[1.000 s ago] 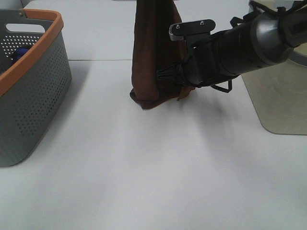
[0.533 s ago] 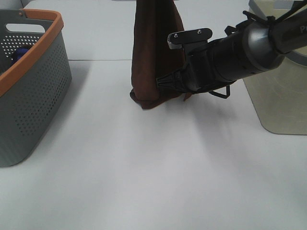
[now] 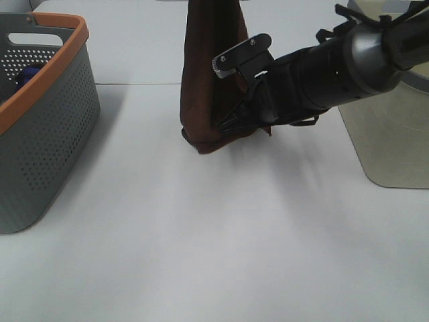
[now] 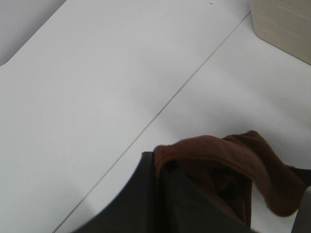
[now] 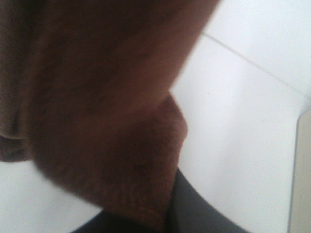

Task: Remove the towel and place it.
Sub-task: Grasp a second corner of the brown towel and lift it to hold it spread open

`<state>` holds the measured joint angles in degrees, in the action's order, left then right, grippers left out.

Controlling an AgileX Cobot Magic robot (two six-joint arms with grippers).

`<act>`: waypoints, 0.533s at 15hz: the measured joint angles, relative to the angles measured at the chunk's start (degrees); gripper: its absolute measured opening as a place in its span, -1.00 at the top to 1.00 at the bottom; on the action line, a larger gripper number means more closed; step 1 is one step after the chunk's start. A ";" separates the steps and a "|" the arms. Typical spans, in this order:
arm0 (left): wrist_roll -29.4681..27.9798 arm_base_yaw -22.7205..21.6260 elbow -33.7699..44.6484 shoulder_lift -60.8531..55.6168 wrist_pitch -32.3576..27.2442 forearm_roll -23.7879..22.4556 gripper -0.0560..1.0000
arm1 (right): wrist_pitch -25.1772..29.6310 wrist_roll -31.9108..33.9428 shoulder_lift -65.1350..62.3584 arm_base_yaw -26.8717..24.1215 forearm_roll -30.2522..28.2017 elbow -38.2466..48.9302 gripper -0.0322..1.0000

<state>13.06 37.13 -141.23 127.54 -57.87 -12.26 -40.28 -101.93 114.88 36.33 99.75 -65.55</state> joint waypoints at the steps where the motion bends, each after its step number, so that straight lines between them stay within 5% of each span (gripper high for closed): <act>1: 1.09 0.00 0.00 0.00 -0.92 0.00 0.89 | 0.11 -2.52 -2.29 0.29 0.00 0.00 0.89; 8: 9.97 0.00 -0.11 -0.23 -7.85 0.29 0.89 | 1.38 -13.24 -14.44 0.46 0.00 2.86 0.89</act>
<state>23.03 37.13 -141.35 127.31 -65.72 -11.97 -38.90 -115.16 100.44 36.78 99.75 -62.68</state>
